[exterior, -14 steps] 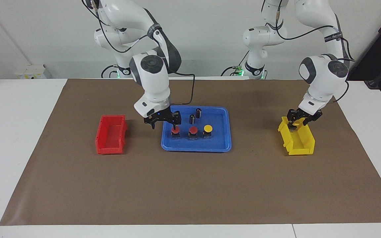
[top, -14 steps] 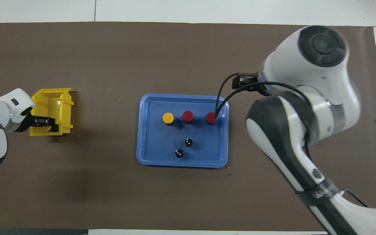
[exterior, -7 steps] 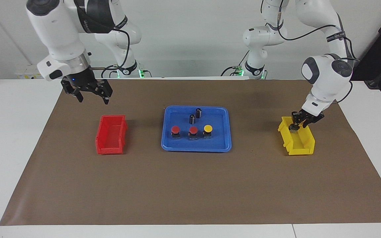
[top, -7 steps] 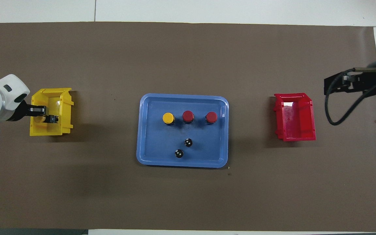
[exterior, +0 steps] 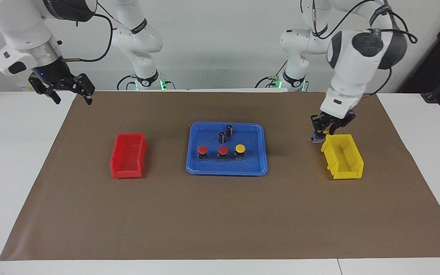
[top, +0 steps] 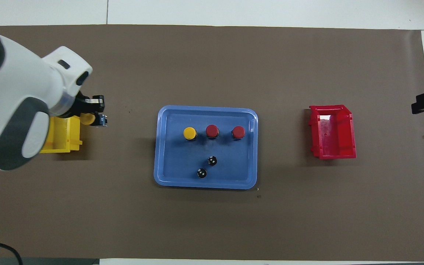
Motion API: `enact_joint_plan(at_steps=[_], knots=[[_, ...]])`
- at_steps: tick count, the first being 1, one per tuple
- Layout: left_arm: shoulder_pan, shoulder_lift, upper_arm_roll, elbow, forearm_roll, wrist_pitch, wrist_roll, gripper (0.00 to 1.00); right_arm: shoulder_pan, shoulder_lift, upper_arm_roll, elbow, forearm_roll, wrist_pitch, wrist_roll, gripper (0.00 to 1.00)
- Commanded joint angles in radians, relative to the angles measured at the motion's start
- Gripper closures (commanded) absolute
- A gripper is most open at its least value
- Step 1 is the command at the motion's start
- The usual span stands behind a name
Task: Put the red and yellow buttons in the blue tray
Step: 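Carry the second yellow button with the left gripper into the tray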
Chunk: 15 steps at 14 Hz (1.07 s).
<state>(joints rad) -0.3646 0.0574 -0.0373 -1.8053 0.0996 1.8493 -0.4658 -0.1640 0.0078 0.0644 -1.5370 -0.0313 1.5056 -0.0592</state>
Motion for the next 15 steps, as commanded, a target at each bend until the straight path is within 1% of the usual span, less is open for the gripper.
enact_joint_plan(at_steps=[1, 2, 5, 6, 7, 11, 15], knots=[[-0.089, 0.030, 0.013, -0.069, 0.020, 0.127, -0.137, 0.99, -0.019, -0.039, 0.002, -0.068, -0.001, 0.047, -0.019, 0.00], [-0.118, 0.063, 0.013, -0.078, 0.020, 0.170, -0.171, 0.99, -0.019, -0.039, 0.002, -0.068, -0.002, 0.050, -0.019, 0.00], [-0.154, 0.116, 0.011, -0.081, -0.020, 0.237, -0.195, 0.98, -0.015, -0.037, 0.002, -0.061, -0.002, 0.048, -0.021, 0.00], [-0.177, 0.148, 0.013, -0.083, -0.024, 0.267, -0.198, 0.98, -0.015, -0.037, 0.002, -0.061, -0.002, 0.045, -0.021, 0.00], [-0.183, 0.159, 0.013, -0.095, -0.024, 0.292, -0.206, 0.98, -0.017, -0.037, 0.002, -0.061, -0.002, 0.045, -0.022, 0.00], [-0.200, 0.167, 0.013, -0.137, -0.024, 0.320, -0.208, 0.99, -0.017, -0.037, 0.002, -0.061, 0.004, 0.042, -0.024, 0.00], [-0.211, 0.174, 0.013, -0.144, -0.024, 0.343, -0.226, 0.98, -0.017, -0.037, 0.003, -0.064, 0.004, 0.042, -0.059, 0.00]])
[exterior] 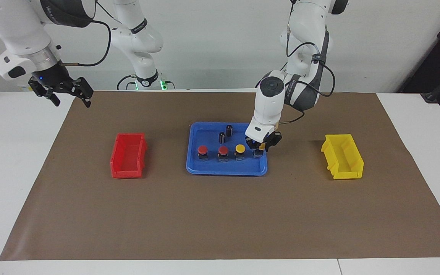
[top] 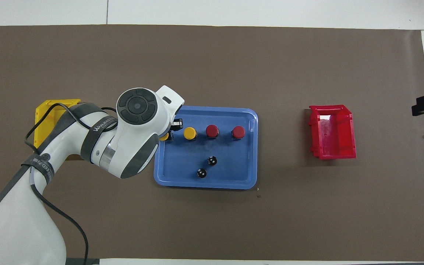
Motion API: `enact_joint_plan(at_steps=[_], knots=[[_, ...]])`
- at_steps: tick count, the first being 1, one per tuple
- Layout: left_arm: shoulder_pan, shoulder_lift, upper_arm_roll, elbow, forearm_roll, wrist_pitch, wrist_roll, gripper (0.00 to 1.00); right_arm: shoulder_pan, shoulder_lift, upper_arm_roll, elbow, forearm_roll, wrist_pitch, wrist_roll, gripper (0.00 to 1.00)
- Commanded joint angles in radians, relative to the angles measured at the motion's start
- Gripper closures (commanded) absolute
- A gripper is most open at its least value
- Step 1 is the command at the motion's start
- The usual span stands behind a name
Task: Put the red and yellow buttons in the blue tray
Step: 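Carry the second yellow button with the left gripper into the tray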
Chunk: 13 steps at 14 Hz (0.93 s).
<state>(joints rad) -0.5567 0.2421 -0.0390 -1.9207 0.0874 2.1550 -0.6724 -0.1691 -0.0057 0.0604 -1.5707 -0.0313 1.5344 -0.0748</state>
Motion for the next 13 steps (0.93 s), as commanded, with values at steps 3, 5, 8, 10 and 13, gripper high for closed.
enact_joint_plan(at_steps=[3, 5, 8, 10, 13], knots=[[-0.026, 0.006, 0.014, -0.034, -0.012, 0.063, -0.019, 0.57, -0.009, -0.023, 0.007, -0.031, 0.005, 0.012, -0.045, 0.00], [-0.026, 0.008, 0.014, -0.032, -0.012, 0.063, -0.016, 0.35, -0.006, -0.023, 0.007, -0.029, 0.005, 0.012, -0.045, 0.00], [-0.019, -0.001, 0.016, -0.018, -0.012, 0.037, -0.007, 0.12, -0.006, -0.023, 0.007, -0.028, 0.005, 0.012, -0.046, 0.00], [-0.009, -0.009, 0.019, 0.024, -0.012, -0.016, -0.004, 0.01, -0.007, -0.023, 0.007, -0.028, 0.005, 0.012, -0.046, 0.00], [0.044, -0.064, 0.027, 0.083, -0.011, -0.146, 0.066, 0.00, -0.006, -0.023, 0.007, -0.026, 0.005, 0.012, -0.046, 0.00]])
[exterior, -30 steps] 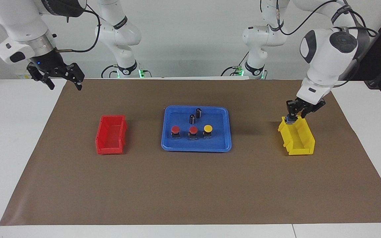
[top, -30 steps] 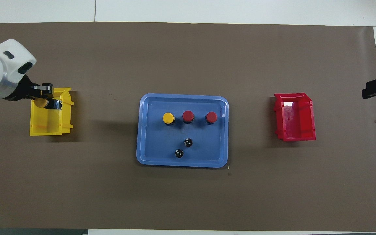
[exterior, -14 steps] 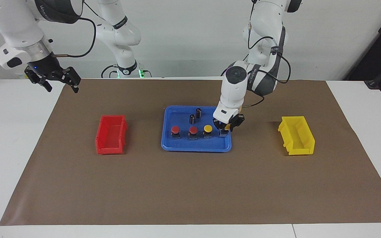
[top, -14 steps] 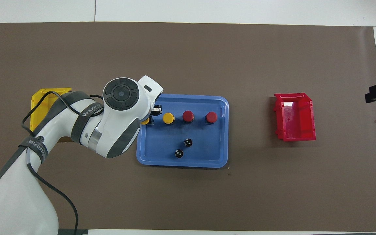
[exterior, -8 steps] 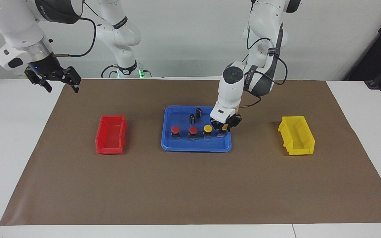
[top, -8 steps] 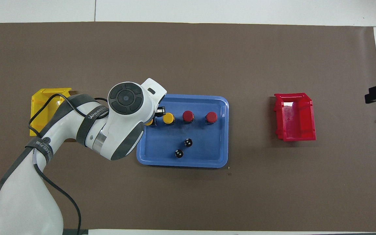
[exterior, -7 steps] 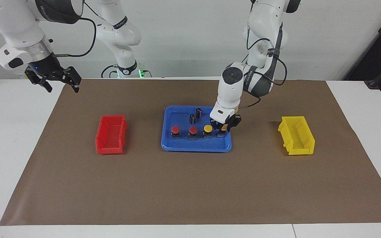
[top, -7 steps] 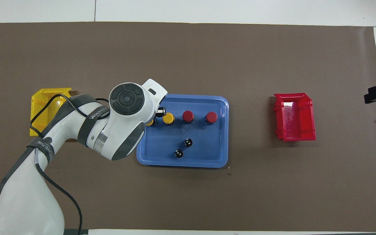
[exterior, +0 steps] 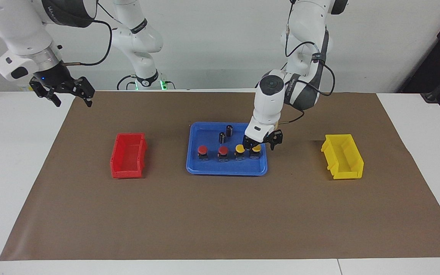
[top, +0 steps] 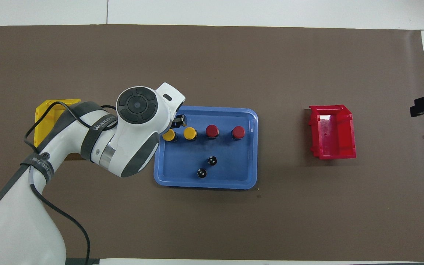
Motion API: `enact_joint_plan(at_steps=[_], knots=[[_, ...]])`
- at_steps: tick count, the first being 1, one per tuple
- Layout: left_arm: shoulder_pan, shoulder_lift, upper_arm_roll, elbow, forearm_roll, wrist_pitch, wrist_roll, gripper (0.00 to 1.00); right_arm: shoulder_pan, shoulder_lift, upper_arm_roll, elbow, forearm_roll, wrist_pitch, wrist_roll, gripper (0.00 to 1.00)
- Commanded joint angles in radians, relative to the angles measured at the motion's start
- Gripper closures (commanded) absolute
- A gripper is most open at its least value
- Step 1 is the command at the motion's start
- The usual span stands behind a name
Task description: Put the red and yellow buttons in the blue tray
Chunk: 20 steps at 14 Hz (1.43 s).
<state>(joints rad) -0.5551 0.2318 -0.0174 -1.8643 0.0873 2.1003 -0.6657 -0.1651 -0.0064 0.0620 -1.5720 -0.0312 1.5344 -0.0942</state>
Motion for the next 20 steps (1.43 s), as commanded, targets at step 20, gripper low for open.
enact_joint_plan(at_steps=[20], knots=[[0.504, -0.278, 0.002, 0.203, -0.132, -0.517, 0.704, 0.00, -0.008, -0.023, 0.005, -0.023, 0.007, 0.010, -0.019, 0.00]])
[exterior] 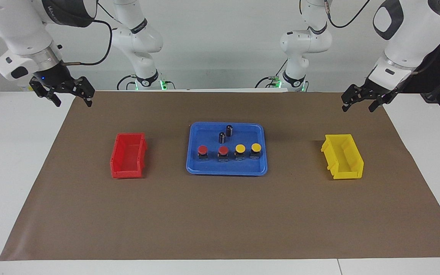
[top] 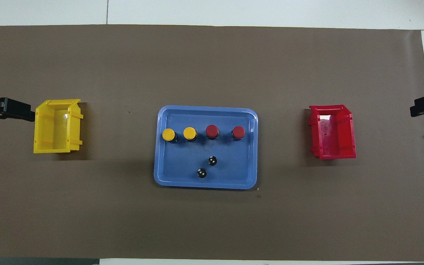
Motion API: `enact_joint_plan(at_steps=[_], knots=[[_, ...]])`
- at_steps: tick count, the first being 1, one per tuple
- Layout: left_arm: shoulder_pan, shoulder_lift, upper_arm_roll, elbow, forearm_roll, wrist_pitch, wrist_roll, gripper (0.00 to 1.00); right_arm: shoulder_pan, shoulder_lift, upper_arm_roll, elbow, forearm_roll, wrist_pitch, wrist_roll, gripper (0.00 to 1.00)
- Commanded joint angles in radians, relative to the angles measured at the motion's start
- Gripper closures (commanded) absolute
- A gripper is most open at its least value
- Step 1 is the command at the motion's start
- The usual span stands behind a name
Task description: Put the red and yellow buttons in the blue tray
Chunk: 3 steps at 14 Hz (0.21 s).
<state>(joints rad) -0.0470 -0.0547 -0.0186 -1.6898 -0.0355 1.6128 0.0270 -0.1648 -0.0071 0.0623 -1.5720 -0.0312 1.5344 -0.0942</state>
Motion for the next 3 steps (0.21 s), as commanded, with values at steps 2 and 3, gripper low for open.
enact_joint_plan(at_steps=[2, 3], knots=[[-0.004, 0.009, 0.006, 0.030, -0.007, -0.031, 0.019, 0.00, -0.009, -0.022, 0.005, -0.023, 0.007, 0.010, -0.019, 0.00], [0.001, 0.003, 0.008, 0.030, -0.007, -0.039, 0.019, 0.00, -0.009, -0.022, 0.005, -0.023, 0.007, 0.010, -0.019, 0.00]])
